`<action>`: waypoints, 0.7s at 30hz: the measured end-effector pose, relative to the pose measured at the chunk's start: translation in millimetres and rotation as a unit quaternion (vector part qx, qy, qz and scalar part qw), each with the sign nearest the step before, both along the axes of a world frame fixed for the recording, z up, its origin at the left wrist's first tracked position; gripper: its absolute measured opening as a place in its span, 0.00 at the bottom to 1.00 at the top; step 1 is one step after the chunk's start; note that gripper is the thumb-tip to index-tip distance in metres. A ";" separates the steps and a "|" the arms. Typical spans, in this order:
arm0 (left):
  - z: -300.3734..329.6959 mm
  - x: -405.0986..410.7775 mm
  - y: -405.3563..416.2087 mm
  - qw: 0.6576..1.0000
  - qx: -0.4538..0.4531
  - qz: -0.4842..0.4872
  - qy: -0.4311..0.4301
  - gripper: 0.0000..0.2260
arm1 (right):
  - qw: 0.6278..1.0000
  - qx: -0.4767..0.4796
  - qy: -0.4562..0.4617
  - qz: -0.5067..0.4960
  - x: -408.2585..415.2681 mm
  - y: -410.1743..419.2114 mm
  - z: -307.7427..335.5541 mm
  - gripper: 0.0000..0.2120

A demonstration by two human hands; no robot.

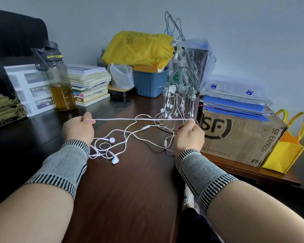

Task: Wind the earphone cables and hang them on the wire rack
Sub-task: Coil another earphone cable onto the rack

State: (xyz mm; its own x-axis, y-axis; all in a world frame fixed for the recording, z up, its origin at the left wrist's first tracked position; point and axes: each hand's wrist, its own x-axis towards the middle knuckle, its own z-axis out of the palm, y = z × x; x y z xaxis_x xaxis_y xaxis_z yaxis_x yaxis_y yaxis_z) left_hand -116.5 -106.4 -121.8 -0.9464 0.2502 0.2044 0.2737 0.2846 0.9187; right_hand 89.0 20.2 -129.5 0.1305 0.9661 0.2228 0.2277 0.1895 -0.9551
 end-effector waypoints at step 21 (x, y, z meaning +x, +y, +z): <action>20.1 81.1 22.7 0.867 -0.263 -0.140 0.399 0.17 | 0.891 0.322 -0.155 0.280 -16.8 -36.2 -7.5 0.29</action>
